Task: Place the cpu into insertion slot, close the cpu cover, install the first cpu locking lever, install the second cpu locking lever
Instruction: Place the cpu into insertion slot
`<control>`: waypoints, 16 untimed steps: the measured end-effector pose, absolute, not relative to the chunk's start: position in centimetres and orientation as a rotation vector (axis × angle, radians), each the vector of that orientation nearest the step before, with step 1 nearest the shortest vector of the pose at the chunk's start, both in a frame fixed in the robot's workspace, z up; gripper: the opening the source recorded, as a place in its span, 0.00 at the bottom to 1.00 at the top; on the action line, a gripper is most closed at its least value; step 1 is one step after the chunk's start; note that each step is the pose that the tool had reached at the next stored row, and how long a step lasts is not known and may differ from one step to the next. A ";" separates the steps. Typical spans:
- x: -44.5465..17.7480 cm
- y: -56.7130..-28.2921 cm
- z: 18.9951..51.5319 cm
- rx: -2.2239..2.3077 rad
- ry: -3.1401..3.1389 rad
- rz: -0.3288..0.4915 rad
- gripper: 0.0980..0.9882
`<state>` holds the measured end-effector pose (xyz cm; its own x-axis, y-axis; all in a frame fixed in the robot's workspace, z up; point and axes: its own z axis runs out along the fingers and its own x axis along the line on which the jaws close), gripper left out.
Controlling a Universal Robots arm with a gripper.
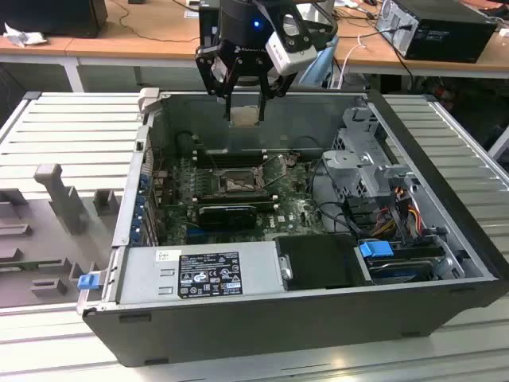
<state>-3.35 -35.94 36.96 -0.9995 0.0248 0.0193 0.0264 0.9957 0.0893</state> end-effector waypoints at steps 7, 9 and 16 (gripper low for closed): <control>-3.4 -35.9 36.9 -0.068 -3.120 -0.140 0.48; -3.4 -35.9 36.9 -0.068 -3.120 -0.140 0.48; -3.3 -35.9 36.8 -0.089 -3.120 -0.140 0.48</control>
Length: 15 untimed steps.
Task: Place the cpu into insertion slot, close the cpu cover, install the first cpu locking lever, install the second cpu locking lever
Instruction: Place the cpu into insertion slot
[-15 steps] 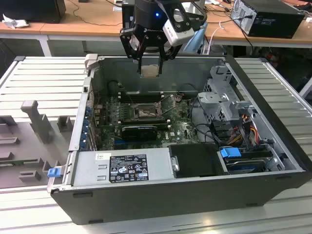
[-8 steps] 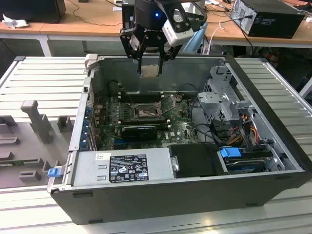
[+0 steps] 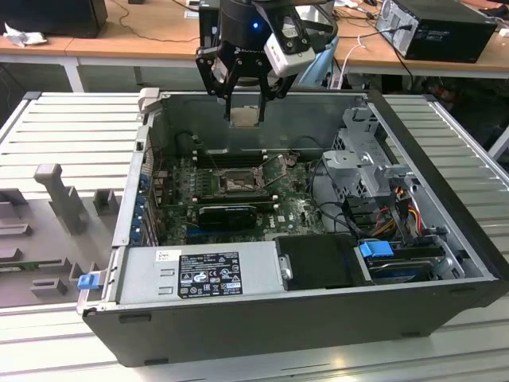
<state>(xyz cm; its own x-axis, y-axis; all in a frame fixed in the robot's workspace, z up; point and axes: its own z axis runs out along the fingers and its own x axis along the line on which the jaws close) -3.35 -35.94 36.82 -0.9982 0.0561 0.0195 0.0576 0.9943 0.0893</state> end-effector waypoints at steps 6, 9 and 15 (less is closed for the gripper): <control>-3.3 -35.9 36.8 -0.123 -3.120 -0.141 0.48; -3.3 -35.9 36.8 -0.133 -3.120 -0.141 0.48; -3.4 -35.9 36.8 -0.170 -3.119 -0.141 0.48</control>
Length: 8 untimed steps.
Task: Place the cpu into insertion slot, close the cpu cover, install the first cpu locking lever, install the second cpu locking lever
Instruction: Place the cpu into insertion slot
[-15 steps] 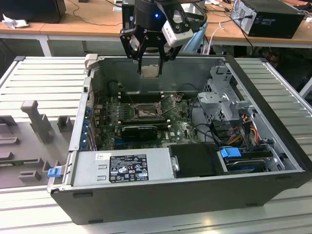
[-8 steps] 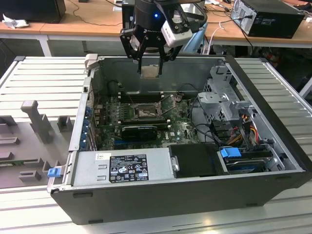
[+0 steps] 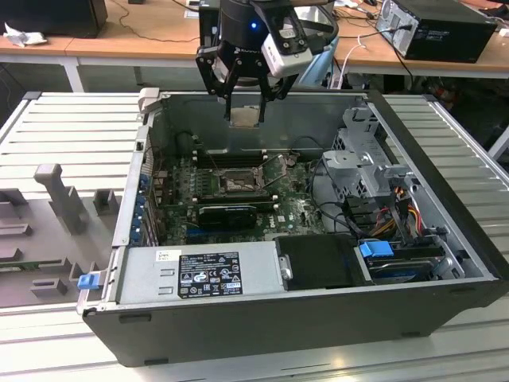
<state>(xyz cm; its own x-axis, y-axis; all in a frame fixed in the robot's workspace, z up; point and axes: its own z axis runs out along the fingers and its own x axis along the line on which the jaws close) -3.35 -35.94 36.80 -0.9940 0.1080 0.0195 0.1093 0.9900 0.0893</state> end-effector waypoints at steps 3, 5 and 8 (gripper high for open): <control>-3.3 -35.9 36.8 -0.180 -3.119 -0.141 0.48; -3.3 -35.9 36.8 -0.186 -3.119 -0.141 0.48; -3.4 -35.9 36.8 -0.195 -3.118 -0.141 0.48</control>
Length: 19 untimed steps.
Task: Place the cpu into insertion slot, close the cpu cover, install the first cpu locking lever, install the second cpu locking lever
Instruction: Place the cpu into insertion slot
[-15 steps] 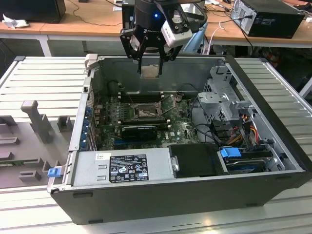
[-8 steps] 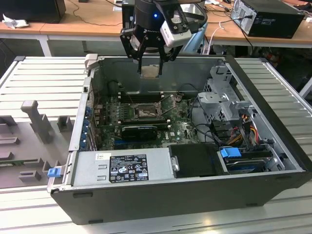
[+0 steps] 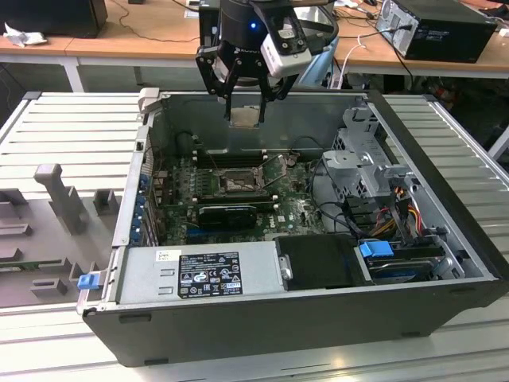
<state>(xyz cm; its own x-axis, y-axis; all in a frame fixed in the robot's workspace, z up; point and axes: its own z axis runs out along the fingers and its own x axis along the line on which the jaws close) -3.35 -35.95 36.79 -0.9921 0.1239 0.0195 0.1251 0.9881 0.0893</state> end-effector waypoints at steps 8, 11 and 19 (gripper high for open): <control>-3.3 -35.9 36.8 -0.232 -3.117 -0.142 0.48; -3.4 -35.9 36.8 -0.243 -3.116 -0.142 0.48; -3.4 -35.9 36.8 -0.272 -3.115 -0.142 0.48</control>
<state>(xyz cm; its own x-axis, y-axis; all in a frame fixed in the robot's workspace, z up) -3.35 -35.95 36.75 -0.9849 0.1722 0.0195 0.1733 0.9808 0.0893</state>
